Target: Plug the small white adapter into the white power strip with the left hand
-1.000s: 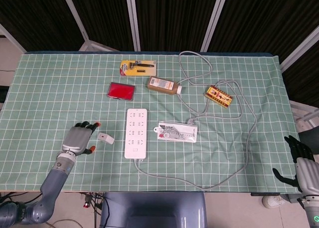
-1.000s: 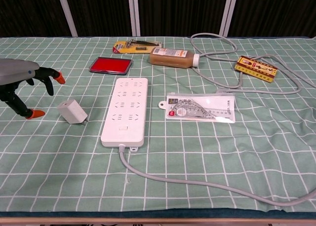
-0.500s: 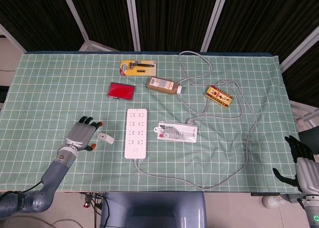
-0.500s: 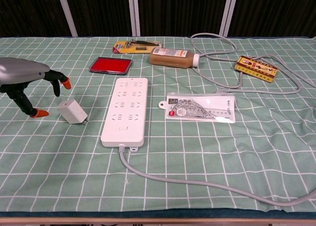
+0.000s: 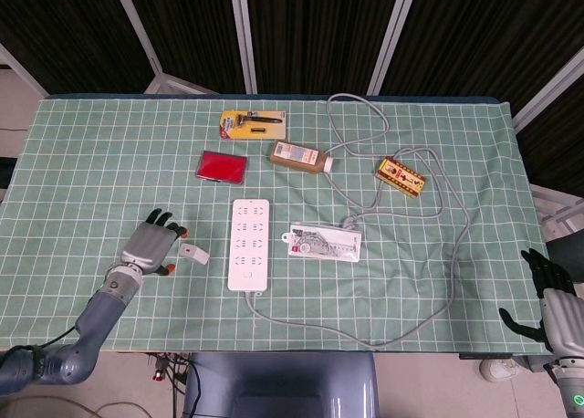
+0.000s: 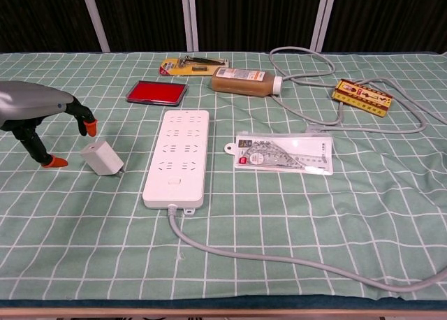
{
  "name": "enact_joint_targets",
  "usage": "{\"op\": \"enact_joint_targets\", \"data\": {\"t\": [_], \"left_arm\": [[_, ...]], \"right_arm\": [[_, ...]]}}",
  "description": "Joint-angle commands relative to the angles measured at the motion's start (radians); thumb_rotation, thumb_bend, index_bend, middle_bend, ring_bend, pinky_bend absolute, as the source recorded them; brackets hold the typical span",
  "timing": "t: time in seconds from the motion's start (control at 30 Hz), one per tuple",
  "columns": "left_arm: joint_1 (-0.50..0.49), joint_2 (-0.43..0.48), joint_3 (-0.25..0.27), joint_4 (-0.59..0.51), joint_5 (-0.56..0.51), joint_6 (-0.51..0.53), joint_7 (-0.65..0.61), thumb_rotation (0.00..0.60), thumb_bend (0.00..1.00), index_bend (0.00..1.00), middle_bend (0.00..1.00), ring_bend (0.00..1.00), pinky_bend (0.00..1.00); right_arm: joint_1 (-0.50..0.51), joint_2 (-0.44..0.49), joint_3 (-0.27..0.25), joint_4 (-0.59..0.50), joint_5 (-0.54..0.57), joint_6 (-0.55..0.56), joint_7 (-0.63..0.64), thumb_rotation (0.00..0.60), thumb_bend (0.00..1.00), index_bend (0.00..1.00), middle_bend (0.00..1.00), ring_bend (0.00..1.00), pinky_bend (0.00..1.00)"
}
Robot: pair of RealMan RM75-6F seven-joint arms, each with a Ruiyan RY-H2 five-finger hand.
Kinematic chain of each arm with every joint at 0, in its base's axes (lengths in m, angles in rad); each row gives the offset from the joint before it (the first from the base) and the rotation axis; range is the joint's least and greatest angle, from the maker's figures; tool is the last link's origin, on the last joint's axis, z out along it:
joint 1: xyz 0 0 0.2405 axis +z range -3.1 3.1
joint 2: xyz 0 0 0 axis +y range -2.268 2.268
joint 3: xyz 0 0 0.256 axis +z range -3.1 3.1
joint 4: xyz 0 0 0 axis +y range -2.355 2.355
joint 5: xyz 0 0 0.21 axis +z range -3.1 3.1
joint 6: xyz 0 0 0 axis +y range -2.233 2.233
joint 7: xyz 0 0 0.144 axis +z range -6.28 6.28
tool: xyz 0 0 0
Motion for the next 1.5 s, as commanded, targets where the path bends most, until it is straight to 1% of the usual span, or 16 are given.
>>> {"op": "enact_joint_targets", "data": {"t": [0.03, 0.3, 0.57, 0.8, 1.17, 1.23, 1.4, 1.5], "left_arm": [[-0.004, -0.009, 0.000, 0.010, 0.005, -0.005, -0.006, 0.600, 0.26, 0.33, 0.30, 0.05, 0.00], [-0.022, -0.045, -0.004, 0.036, 0.009, -0.015, -0.010, 0.600, 0.26, 0.33, 0.30, 0.05, 0.00], [-0.044, -0.080, -0.007, 0.062, 0.015, -0.041, -0.022, 0.600, 0.26, 0.33, 0.32, 0.06, 0.00], [-0.045, -0.093, -0.005, 0.071, 0.031, -0.034, -0.036, 0.600, 0.26, 0.36, 0.35, 0.06, 0.01], [-0.042, -0.099, 0.006, 0.079, 0.024, -0.028, -0.042, 0.600, 0.27, 0.39, 0.39, 0.08, 0.03], [-0.041, -0.102, 0.006, 0.082, 0.023, -0.027, -0.045, 0.600, 0.30, 0.42, 0.41, 0.08, 0.04], [-0.032, -0.121, 0.001, 0.095, 0.039, -0.009, -0.065, 0.600, 0.45, 0.49, 0.50, 0.13, 0.08], [-0.022, -0.135, -0.003, 0.103, 0.065, 0.007, -0.088, 0.600, 0.50, 0.53, 0.53, 0.14, 0.09]], "right_arm": [[0.000, 0.000, 0.000, 0.000, 0.000, 0.000, 0.000, 0.600, 0.34, 0.00, 0.00, 0.00, 0.00], [0.001, 0.001, 0.001, 0.000, 0.002, -0.002, 0.003, 0.600, 0.34, 0.00, 0.00, 0.00, 0.00], [0.001, 0.002, 0.001, -0.002, 0.003, -0.004, 0.002, 0.600, 0.34, 0.00, 0.00, 0.00, 0.00], [0.000, 0.002, 0.001, -0.002, 0.003, -0.003, 0.002, 0.600, 0.34, 0.00, 0.00, 0.00, 0.00], [0.000, 0.001, 0.001, -0.003, 0.003, -0.001, -0.001, 0.600, 0.34, 0.00, 0.00, 0.00, 0.00], [0.000, 0.001, 0.002, -0.003, 0.003, -0.001, -0.001, 0.600, 0.34, 0.00, 0.00, 0.00, 0.00], [-0.001, 0.000, 0.001, -0.003, 0.002, -0.001, -0.002, 0.600, 0.34, 0.00, 0.00, 0.00, 0.00], [-0.001, 0.001, 0.001, -0.004, 0.003, -0.001, -0.003, 0.600, 0.34, 0.00, 0.00, 0.00, 0.00]]}}
